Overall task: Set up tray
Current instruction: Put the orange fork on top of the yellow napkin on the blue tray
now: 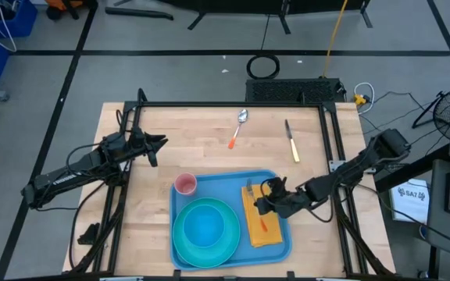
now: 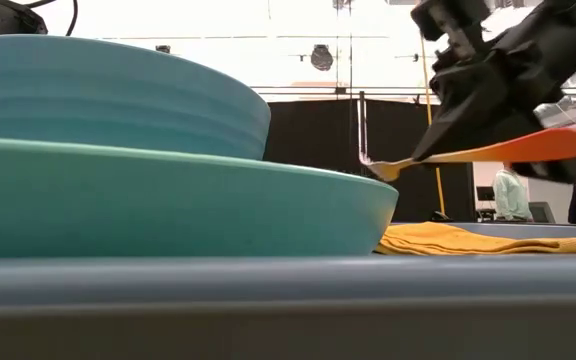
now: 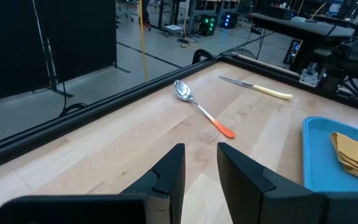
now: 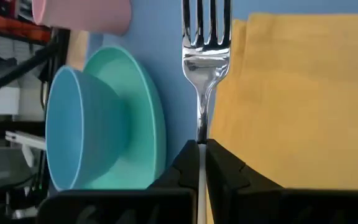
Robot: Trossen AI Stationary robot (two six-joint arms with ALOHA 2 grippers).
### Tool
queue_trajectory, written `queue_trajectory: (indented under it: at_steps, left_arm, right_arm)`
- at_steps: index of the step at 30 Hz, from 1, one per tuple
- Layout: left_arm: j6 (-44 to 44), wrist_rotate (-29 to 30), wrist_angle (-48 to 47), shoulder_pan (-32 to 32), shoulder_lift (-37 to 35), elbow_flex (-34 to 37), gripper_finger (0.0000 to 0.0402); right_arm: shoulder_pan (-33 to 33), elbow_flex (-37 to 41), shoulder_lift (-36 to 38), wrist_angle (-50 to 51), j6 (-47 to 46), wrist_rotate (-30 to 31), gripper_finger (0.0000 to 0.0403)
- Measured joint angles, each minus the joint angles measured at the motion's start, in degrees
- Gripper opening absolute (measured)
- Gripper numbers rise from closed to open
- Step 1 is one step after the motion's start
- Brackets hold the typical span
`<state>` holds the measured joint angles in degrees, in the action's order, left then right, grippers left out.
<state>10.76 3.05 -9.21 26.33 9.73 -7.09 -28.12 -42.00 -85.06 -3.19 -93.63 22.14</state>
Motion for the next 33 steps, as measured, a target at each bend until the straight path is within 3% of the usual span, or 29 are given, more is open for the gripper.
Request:
queue_trajectory:
  at_steps: [6, 17, 33]
  left_arm:
    - [-0.02, -0.02, 0.0, 0.0, -0.01, 0.0, 0.0097]
    - [0.0, -0.01, 0.0, -0.02, -0.01, 0.0, 0.0097]
    - [0.0, 0.0, 0.0, 0.0, 0.01, 0.0, 0.0097]
  right_arm:
    - [-0.67, -0.07, -4.03, -6.66, -0.55, 3.07, 0.0]
    - [-4.69, -0.17, -10.95, -9.21, -11.97, 7.52, 0.0]
    - [-4.89, -0.21, -12.69, -7.59, -11.04, 7.8, 0.0]
